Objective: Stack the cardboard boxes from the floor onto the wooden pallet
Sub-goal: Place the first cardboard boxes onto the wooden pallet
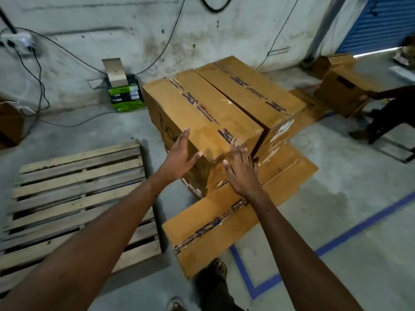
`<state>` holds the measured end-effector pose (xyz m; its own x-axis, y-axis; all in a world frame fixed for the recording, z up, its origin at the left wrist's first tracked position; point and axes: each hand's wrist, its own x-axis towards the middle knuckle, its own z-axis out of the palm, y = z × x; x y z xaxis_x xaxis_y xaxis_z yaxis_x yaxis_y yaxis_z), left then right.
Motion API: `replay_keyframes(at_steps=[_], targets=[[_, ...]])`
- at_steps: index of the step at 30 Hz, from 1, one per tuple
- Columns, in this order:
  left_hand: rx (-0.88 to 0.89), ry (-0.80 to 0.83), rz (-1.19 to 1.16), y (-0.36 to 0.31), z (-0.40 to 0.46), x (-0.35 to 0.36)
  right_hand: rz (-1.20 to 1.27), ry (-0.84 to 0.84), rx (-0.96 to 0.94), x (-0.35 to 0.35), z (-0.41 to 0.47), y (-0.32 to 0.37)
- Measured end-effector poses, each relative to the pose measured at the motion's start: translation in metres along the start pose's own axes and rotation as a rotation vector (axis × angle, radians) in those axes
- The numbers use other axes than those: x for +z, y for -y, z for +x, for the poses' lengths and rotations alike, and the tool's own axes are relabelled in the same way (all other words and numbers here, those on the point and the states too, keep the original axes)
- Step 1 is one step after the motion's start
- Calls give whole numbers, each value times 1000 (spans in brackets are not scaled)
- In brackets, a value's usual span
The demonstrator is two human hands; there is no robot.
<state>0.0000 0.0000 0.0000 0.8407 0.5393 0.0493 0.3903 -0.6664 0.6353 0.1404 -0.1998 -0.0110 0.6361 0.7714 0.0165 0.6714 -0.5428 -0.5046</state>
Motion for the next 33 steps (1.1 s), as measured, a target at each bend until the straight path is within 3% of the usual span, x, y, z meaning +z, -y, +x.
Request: replay_keyframes(at_steps=[6, 9, 14, 19, 24, 28, 33], targets=[[-190, 99, 132, 21, 66, -14, 321, 38, 206, 22, 60, -1], [-277, 61, 105, 45, 108, -20, 418, -48, 346, 49, 80, 4], [-330, 11, 188, 115, 198, -47, 738, -142, 538, 89, 90, 16], [-431, -97, 225, 212, 288, -88, 837, -242, 546, 97, 91, 19], [-463, -194, -98, 259, 331, -111, 912, -246, 575, 102, 93, 17], [-521, -172, -462, 272, 334, -109, 1001, -273, 749, 109, 97, 20], [-498, -255, -832, 273, 322, -101, 1092, -411, 907, 111, 108, 29]])
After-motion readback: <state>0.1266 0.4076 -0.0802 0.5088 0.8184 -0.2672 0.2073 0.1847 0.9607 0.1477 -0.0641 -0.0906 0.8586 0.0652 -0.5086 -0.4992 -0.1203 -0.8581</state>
